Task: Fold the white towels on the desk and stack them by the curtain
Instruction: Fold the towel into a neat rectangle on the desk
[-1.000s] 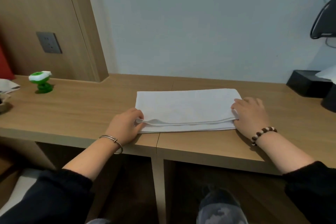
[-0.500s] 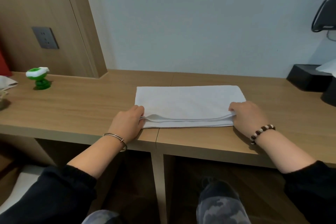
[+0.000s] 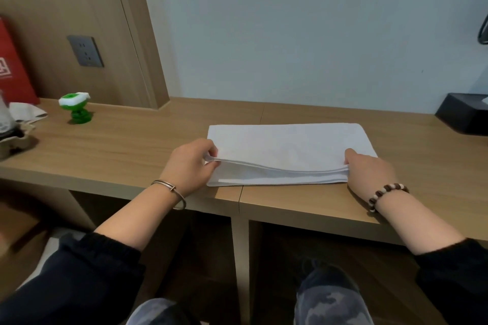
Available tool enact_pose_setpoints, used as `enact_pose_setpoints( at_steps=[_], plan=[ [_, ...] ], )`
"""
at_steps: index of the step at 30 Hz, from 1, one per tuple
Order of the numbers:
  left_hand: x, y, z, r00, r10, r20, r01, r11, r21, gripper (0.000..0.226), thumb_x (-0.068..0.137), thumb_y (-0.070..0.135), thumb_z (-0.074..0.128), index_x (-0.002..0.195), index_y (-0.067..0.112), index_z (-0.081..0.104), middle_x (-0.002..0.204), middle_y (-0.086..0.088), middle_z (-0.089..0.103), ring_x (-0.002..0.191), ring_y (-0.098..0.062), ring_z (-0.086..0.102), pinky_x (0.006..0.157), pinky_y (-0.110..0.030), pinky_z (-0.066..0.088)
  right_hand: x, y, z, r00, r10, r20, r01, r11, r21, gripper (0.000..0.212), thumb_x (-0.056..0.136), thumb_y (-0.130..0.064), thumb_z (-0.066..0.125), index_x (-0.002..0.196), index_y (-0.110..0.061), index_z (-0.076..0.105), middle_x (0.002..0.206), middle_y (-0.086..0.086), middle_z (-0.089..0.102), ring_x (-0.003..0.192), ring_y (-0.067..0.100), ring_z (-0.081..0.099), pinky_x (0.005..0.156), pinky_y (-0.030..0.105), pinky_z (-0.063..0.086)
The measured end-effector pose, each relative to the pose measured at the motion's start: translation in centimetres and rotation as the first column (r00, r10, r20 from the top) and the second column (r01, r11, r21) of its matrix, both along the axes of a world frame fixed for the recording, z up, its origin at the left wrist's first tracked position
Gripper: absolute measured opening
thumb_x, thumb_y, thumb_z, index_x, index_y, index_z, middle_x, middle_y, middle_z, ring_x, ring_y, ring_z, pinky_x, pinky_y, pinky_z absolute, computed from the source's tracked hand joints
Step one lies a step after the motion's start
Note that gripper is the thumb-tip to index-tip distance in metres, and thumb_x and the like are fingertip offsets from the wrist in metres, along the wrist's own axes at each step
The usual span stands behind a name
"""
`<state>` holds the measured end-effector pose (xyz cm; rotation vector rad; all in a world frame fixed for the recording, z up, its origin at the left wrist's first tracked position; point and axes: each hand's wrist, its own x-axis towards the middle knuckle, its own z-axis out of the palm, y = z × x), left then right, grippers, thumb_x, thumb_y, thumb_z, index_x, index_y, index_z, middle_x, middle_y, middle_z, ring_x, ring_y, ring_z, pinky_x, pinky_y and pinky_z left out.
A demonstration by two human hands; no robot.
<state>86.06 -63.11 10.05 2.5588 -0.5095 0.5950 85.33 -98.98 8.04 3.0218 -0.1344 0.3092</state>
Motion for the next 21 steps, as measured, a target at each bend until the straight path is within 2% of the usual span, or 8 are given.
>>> enact_pose_setpoints(
  at_steps=[6, 8, 11, 13, 15, 16, 18, 21],
  plan=[
    [-1.2, 1.3, -1.3, 0.976, -0.064, -0.208, 0.085, 0.992, 0.093, 0.023, 0.083, 0.025, 0.070, 0.075, 0.033, 0.050, 0.102, 0.004, 0.067, 0.090, -0.013, 0.060, 0.082, -0.036, 0.052, 0.0, 0.3, 0.1, 0.999, -0.030, -0.030, 0.030, 1.000, 0.007, 0.016, 0.091, -0.007, 0.034, 0.099, -0.018, 0.042, 0.071, -0.004, 0.050, 0.059, 0.010, 0.046, 0.047, 0.025, 0.028],
    [-1.5, 1.3, -1.9, 0.975, -0.071, -0.208, 0.085, 0.995, 0.057, 0.024, 0.083, 0.026, 0.071, 0.074, 0.034, 0.050, 0.105, 0.006, 0.067, 0.089, -0.011, 0.060, 0.081, -0.033, 0.053, -0.2, 0.8, 0.7, 0.995, -0.067, -0.071, 0.066, 0.998, -0.013, 0.019, 0.093, -0.009, 0.032, 0.104, -0.016, 0.044, 0.076, -0.003, 0.051, 0.063, 0.012, 0.048, 0.051, 0.026, 0.033],
    [-1.5, 1.4, -2.3, 0.979, -0.072, -0.189, 0.077, 0.997, 0.018, 0.016, 0.082, 0.025, 0.072, 0.077, 0.026, 0.057, 0.108, 0.008, 0.066, 0.092, -0.010, 0.060, 0.084, -0.031, 0.053, -0.3, 3.1, 2.0, 0.991, -0.053, -0.123, 0.034, 0.987, -0.157, 0.026, 0.093, -0.014, 0.032, 0.114, -0.016, 0.046, 0.102, 0.002, 0.057, 0.094, 0.021, 0.053, 0.082, 0.033, 0.043],
    [-1.4, 1.7, -2.5, 0.973, -0.100, -0.207, 0.095, 0.995, -0.035, 0.011, 0.081, 0.020, 0.073, 0.082, 0.022, 0.063, 0.115, 0.008, 0.063, 0.101, -0.010, 0.060, 0.090, -0.029, 0.051, -0.3, 6.0, 2.2, 0.979, 0.171, -0.108, -0.174, 0.984, -0.022, 0.030, 0.095, -0.019, 0.038, 0.124, -0.017, 0.047, 0.131, 0.005, 0.050, 0.121, 0.024, 0.046, 0.104, 0.039, 0.036],
    [-1.5, 2.1, -2.5, 0.966, -0.148, -0.212, 0.121, 0.983, -0.135, 0.020, 0.078, 0.012, 0.075, 0.095, 0.019, 0.066, 0.125, 0.010, 0.056, 0.108, -0.008, 0.057, 0.095, -0.023, 0.049, -0.9, 9.9, 2.3, 0.894, 0.446, -0.031, -0.417, 0.856, 0.305, 0.034, 0.098, -0.025, 0.041, 0.132, -0.020, 0.047, 0.149, 0.001, 0.037, 0.137, 0.019, 0.032, 0.112, 0.032, 0.022],
    [-1.6, 2.4, -2.5, 0.965, -0.158, -0.207, 0.120, 0.975, -0.184, 0.027, 0.077, 0.009, 0.076, 0.100, 0.018, 0.065, 0.126, 0.010, 0.054, 0.107, -0.007, 0.058, 0.094, -0.020, 0.048, -1.0, 11.9, 2.3, 0.843, 0.537, 0.011, -0.496, 0.770, 0.402, 0.035, 0.099, -0.027, 0.042, 0.132, -0.023, 0.048, 0.150, -0.002, 0.036, 0.139, 0.016, 0.030, 0.111, 0.027, 0.020],
    [-1.7, 2.7, -2.7, 0.971, -0.140, -0.193, 0.093, 0.968, -0.232, 0.032, 0.074, 0.007, 0.077, 0.100, 0.015, 0.061, 0.116, 0.006, 0.054, 0.100, -0.007, 0.059, 0.089, -0.018, 0.050, -0.7, 15.2, 2.0, 0.774, 0.629, 0.067, -0.584, 0.671, 0.457, 0.031, 0.098, -0.027, 0.045, 0.129, -0.026, 0.050, 0.146, -0.005, 0.041, 0.136, 0.013, 0.032, 0.107, 0.024, 0.022],
    [-1.9, 3.0, -3.2, 0.973, -0.112, -0.201, 0.061, 0.967, -0.246, 0.024, 0.076, 0.007, 0.076, 0.093, 0.013, 0.060, 0.098, 0.004, 0.058, 0.090, -0.006, 0.058, 0.086, -0.022, 0.050, 0.4, 18.3, 1.4, 0.747, 0.659, 0.091, -0.613, 0.629, 0.479, 0.027, 0.096, -0.028, 0.051, 0.122, -0.024, 0.057, 0.129, -0.004, 0.055, 0.122, 0.012, 0.044, 0.100, 0.025, 0.032]
  ],
)
